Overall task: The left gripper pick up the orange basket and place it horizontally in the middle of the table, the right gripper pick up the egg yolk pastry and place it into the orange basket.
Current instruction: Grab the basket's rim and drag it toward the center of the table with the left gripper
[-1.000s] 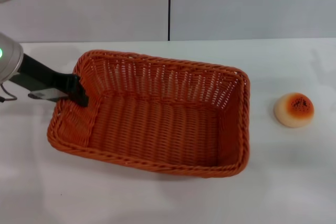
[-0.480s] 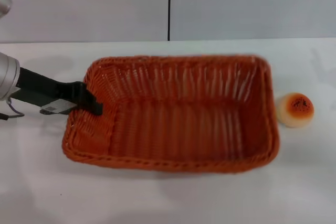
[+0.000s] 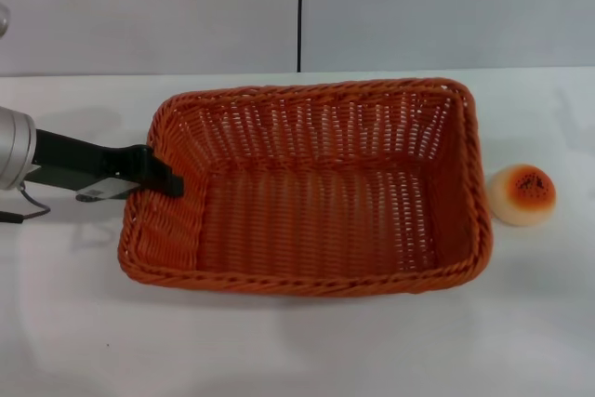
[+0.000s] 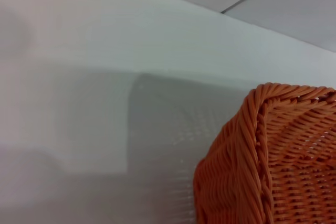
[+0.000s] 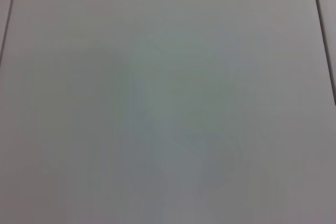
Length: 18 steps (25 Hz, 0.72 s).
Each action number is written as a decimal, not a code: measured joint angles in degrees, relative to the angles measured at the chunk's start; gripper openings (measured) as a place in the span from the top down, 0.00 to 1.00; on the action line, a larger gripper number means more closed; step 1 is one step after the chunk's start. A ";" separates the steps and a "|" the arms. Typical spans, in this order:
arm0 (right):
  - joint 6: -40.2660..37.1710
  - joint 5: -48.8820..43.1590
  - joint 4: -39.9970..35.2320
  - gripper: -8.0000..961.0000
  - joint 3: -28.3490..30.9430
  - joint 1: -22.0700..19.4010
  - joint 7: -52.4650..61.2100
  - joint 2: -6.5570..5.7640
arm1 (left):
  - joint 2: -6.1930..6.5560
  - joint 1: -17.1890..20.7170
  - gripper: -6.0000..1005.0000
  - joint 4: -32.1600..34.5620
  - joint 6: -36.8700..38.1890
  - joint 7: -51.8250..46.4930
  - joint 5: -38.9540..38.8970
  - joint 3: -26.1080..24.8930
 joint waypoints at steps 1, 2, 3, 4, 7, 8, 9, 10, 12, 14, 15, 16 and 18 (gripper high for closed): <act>0.00 0.00 0.00 0.44 0.00 -0.05 0.00 0.00 | 0.09 0.83 0.85 1.66 -0.79 0.12 -0.10 1.49; 0.00 0.00 0.00 0.44 0.00 -0.05 0.00 0.00 | 0.09 0.83 0.85 1.66 -0.79 0.12 -0.10 1.49; 0.00 0.00 -0.01 0.44 0.00 -0.07 0.00 0.00 | 0.09 0.83 0.85 1.66 -0.79 0.12 -0.10 1.49; 0.14 0.00 -0.13 0.44 -0.01 -0.09 0.00 0.00 | 0.09 0.83 0.85 1.66 -0.79 0.12 -0.10 1.49; 0.31 0.00 -0.26 0.44 -0.04 -0.08 0.00 0.00 | 0.12 1.21 0.85 3.25 -1.38 0.28 -0.14 3.52; 0.36 0.00 -0.34 0.45 -0.07 -0.06 0.00 0.00 | 0.12 1.07 0.85 3.30 -1.49 0.29 -0.15 3.73; 0.41 -0.01 -0.36 0.45 -0.08 -0.01 0.00 0.00 | 0.12 0.91 0.85 3.30 -1.57 0.31 -0.16 3.79; 0.41 -0.01 -0.36 0.45 -0.08 -0.01 0.00 0.00 | 0.12 0.91 0.85 3.30 -1.57 0.31 -0.16 3.79; 0.46 -0.01 -0.39 0.45 -0.08 0.00 0.00 0.00 | 0.13 0.72 0.85 3.17 -1.63 0.28 -0.26 3.77; 0.71 -0.03 -0.53 0.45 -0.08 0.01 0.00 0.00 | 0.15 0.58 0.85 2.98 -1.64 0.20 -0.39 3.64; 0.71 -0.03 -0.53 0.45 -0.08 0.01 0.00 0.00 | 0.15 0.58 0.85 2.98 -1.64 0.20 -0.39 3.64; 0.87 -0.04 -0.58 0.45 -0.07 0.02 0.00 0.00 | 0.18 0.44 0.85 2.75 -1.70 0.13 -0.54 3.32; 1.18 -0.05 -0.69 0.45 -0.07 0.11 0.00 -0.03 | 0.20 0.44 0.85 2.71 -1.91 -0.08 -0.60 3.02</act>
